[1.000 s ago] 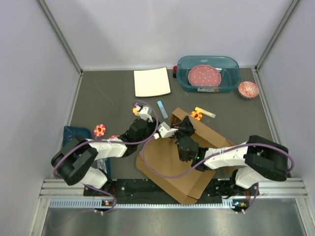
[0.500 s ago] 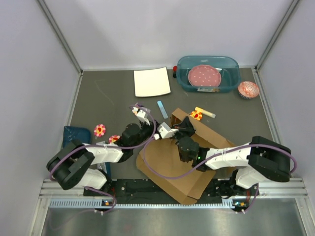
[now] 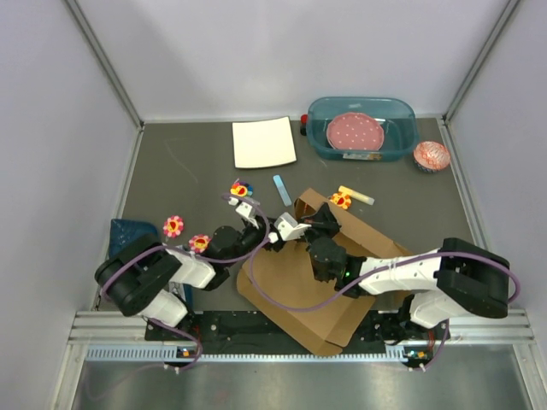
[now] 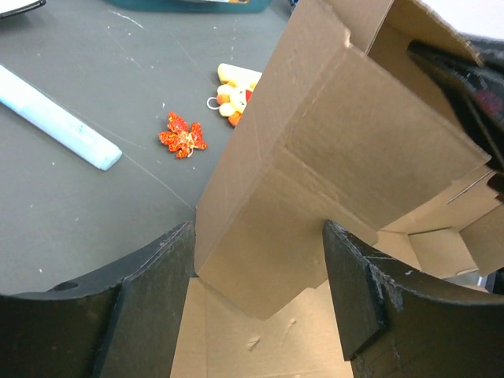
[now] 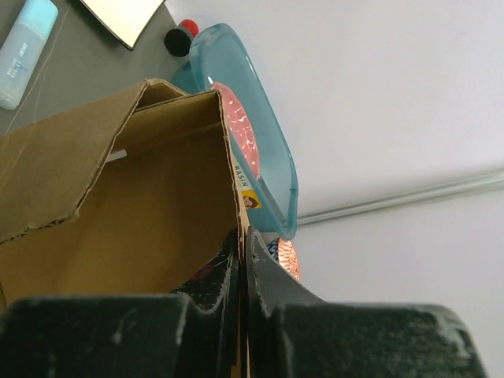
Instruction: Fold the paper box
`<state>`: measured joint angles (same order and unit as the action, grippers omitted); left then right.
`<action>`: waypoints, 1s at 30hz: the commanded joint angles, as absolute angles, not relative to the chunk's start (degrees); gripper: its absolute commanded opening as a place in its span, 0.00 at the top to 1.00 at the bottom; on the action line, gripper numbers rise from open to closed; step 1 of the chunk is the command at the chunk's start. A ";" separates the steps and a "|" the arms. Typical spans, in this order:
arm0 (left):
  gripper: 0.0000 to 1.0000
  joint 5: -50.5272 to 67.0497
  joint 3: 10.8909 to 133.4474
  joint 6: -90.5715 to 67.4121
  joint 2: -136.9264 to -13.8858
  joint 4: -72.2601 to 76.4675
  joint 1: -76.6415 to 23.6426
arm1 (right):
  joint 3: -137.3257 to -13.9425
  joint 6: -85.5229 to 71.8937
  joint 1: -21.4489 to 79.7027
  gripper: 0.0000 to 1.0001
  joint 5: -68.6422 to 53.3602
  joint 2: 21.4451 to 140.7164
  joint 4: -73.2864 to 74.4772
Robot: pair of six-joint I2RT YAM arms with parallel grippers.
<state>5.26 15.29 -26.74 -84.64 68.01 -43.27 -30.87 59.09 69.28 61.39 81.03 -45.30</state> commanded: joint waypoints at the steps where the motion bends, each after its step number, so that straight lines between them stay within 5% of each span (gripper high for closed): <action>1: 0.28 5.71 14.94 -23.91 -88.49 79.44 -43.95 | -30.76 52.30 70.22 1.00 62.75 81.04 -40.43; 4: 0.27 5.54 15.56 -23.82 -90.69 82.51 -43.95 | -30.85 51.86 70.22 1.00 62.49 81.04 -39.90; 7: 0.01 5.27 16.70 -23.12 -92.54 84.11 -44.12 | -31.20 51.07 70.31 1.00 62.40 81.12 -38.94; 25: 0.02 6.42 24.52 -19.78 -97.56 87.80 -44.03 | -31.46 48.25 71.02 1.00 61.61 80.68 -35.07; 30: 0.14 7.38 26.10 -17.76 -97.56 86.75 -43.95 | -31.55 47.73 71.37 1.00 61.61 80.33 -34.02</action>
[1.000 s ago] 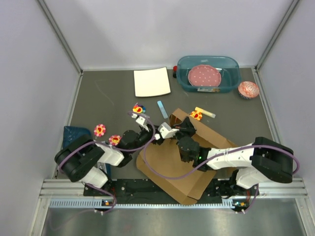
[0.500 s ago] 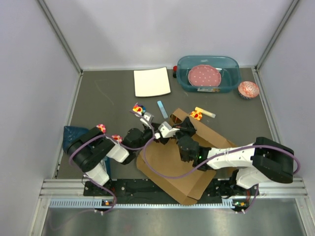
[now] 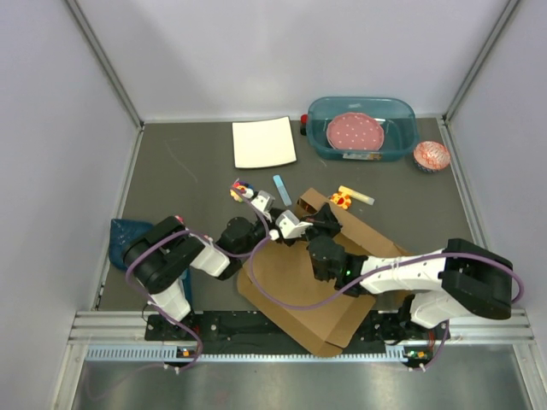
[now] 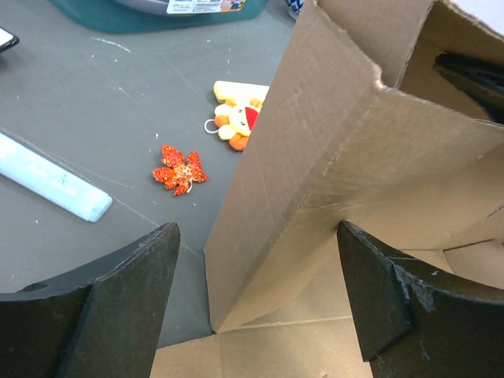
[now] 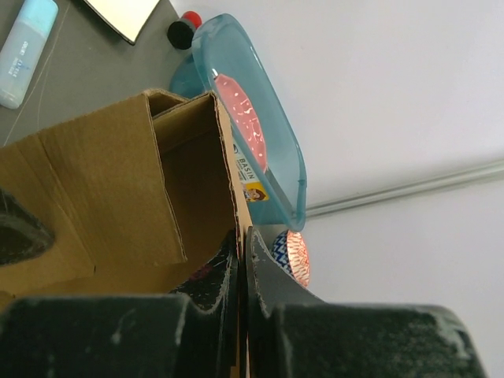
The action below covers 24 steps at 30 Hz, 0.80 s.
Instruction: Fold the paper box
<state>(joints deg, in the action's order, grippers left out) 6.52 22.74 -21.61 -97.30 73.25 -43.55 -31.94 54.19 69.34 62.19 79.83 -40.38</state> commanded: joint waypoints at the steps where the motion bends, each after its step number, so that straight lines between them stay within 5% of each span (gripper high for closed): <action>1: 0.24 7.82 26.36 -17.49 -97.38 86.31 -43.95 | -31.73 47.38 71.37 1.00 61.52 80.16 -33.49; 6: 0.56 9.23 27.86 -16.08 -97.73 85.08 -43.86 | -31.90 45.70 71.37 1.00 61.00 78.66 -30.76; 9: 0.62 9.84 28.47 -16.17 -98.35 85.08 -43.77 | -31.90 45.53 71.37 1.00 61.00 78.49 -30.15; 11: 0.53 10.02 28.74 -16.35 -98.70 84.99 -43.68 | -31.99 45.18 71.46 1.00 60.91 78.22 -29.45; 12: 0.34 10.02 28.83 -16.35 -98.70 84.90 -43.68 | -31.99 44.91 71.37 1.00 60.73 78.14 -29.10; 13: 0.26 9.76 29.00 -16.43 -98.70 84.47 -43.68 | -31.99 44.83 71.45 1.00 60.65 78.05 -29.09; 16: 0.12 9.14 29.44 -16.09 -98.53 84.03 -43.77 | -31.99 44.74 71.46 1.00 60.56 78.05 -28.83; 21: 0.11 10.37 31.54 -14.42 -99.05 82.18 -43.68 | -32.17 44.12 71.46 1.00 60.03 77.96 -28.13; 24: 0.30 12.21 32.78 -13.80 -100.10 81.30 -43.68 | -32.34 43.33 71.46 1.00 59.85 77.87 -26.90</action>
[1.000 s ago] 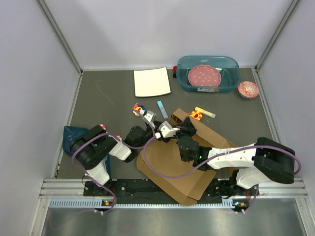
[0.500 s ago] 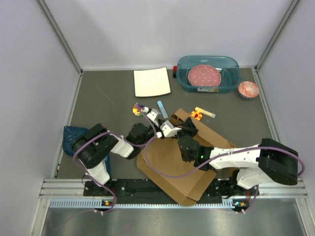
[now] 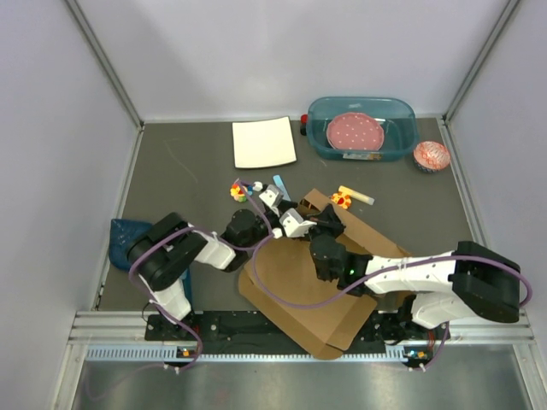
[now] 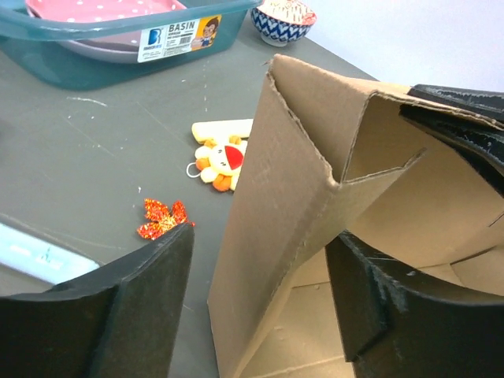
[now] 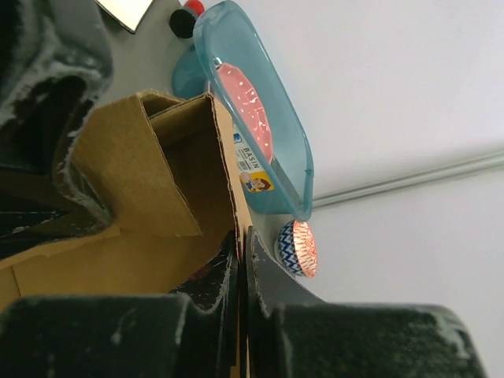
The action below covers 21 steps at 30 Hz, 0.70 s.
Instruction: Fold the paper box
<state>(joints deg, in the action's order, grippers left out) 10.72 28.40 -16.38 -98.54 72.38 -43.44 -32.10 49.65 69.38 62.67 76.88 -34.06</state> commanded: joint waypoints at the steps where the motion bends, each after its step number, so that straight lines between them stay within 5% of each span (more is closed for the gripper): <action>1: 0.40 12.56 32.96 -13.80 -100.46 81.21 -43.77 | -32.52 43.16 71.46 1.00 59.68 77.70 -26.55; 2: 0.56 12.83 33.13 -13.62 -100.72 81.21 -43.68 | -32.61 42.98 71.46 1.00 59.59 77.78 -26.28; 6: 0.78 13.36 33.05 -14.33 -102.48 83.05 -43.68 | -32.87 42.45 71.54 1.00 59.33 77.43 -25.22; 13: 0.86 14.33 32.78 -14.33 -102.92 82.79 -43.68 | -33.66 42.45 71.46 0.98 60.90 77.52 -25.58; 17: 0.85 14.06 32.70 -13.10 -101.69 80.78 -43.68 | -35.42 41.31 71.46 0.70 62.40 76.12 -24.00; 21: 0.85 12.92 32.61 -12.74 -100.20 78.84 -43.68 | -39.79 35.80 71.54 0.53 62.40 72.87 -15.26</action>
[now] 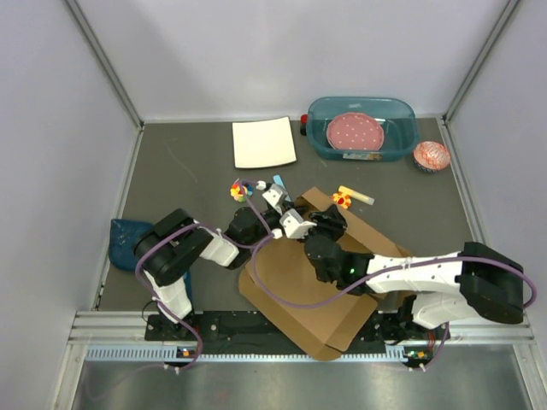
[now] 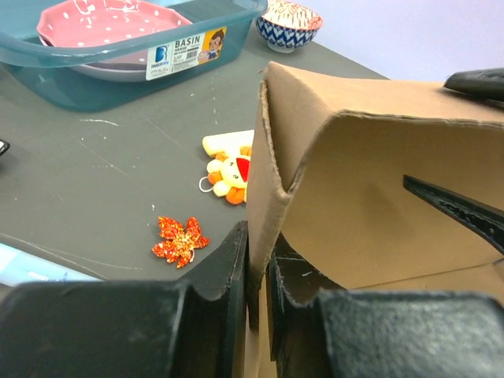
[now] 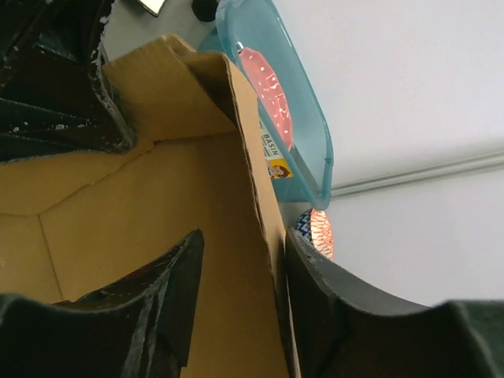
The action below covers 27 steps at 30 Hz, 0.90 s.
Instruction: Fold the paper box
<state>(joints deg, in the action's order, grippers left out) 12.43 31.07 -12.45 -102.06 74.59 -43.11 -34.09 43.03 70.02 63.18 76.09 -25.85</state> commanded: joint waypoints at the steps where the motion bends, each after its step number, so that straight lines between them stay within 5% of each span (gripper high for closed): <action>1: 0.85 12.75 32.61 -12.74 -100.02 78.40 -43.77 | -41.29 33.60 71.54 0.50 62.23 72.25 -11.90; 6: 0.85 12.48 32.35 -13.01 -99.58 77.17 -43.77 | -47.98 26.38 71.63 0.35 60.12 68.12 -0.89; 27: 0.87 3.26 31.03 -9.23 -90.79 64.78 -43.95 | -44.48 15.65 71.98 0.25 49.31 51.77 7.29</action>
<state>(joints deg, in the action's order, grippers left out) 6.48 31.07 -9.19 -93.23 65.65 -43.92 -45.65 19.29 71.22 53.30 55.00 6.13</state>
